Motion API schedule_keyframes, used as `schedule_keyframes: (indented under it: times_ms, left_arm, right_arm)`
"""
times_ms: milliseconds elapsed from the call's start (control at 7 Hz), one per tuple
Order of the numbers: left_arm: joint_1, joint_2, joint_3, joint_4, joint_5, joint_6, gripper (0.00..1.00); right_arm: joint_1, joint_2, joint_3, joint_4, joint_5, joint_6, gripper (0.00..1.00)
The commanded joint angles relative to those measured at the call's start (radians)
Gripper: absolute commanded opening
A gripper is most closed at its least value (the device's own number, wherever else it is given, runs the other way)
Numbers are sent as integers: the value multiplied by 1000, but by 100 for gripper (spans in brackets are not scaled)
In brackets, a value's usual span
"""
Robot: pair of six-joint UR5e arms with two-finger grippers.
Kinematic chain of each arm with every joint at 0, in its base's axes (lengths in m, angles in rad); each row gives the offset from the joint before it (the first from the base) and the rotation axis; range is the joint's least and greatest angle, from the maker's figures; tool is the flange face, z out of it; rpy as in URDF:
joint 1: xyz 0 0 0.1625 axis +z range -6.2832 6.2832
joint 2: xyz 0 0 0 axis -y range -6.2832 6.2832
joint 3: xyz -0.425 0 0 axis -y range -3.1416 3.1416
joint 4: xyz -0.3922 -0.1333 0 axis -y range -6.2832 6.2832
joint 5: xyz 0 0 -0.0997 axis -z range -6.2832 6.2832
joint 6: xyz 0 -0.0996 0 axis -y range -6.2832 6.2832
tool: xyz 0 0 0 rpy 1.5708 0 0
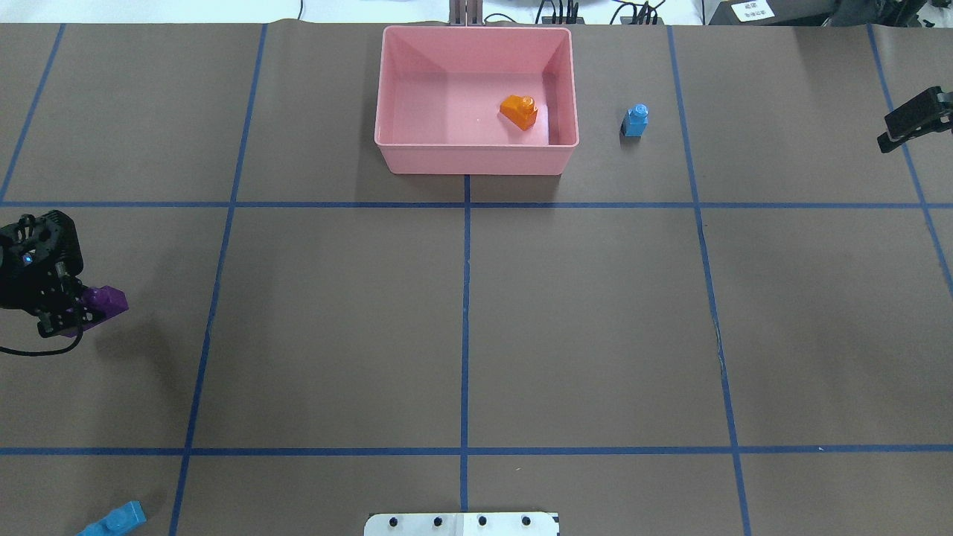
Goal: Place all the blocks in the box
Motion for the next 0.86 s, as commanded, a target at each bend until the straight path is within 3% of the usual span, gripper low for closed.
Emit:
schedule_keyframes:
  times_ms: [0,429,714]
  left_arm:
    - [-12,-87,-13,5,-2,-386,0]
    - [-9,-305,9,40,0,-935,0]
    - [-8,-583,52,310,10,-1050,0]
  right_arm:
    - [-1,46,-101,31,-2,-36,100]
    - [-3,170,-270,77,-2,-22,100]
    - [-13,253,-367,79,-4,-19,100]
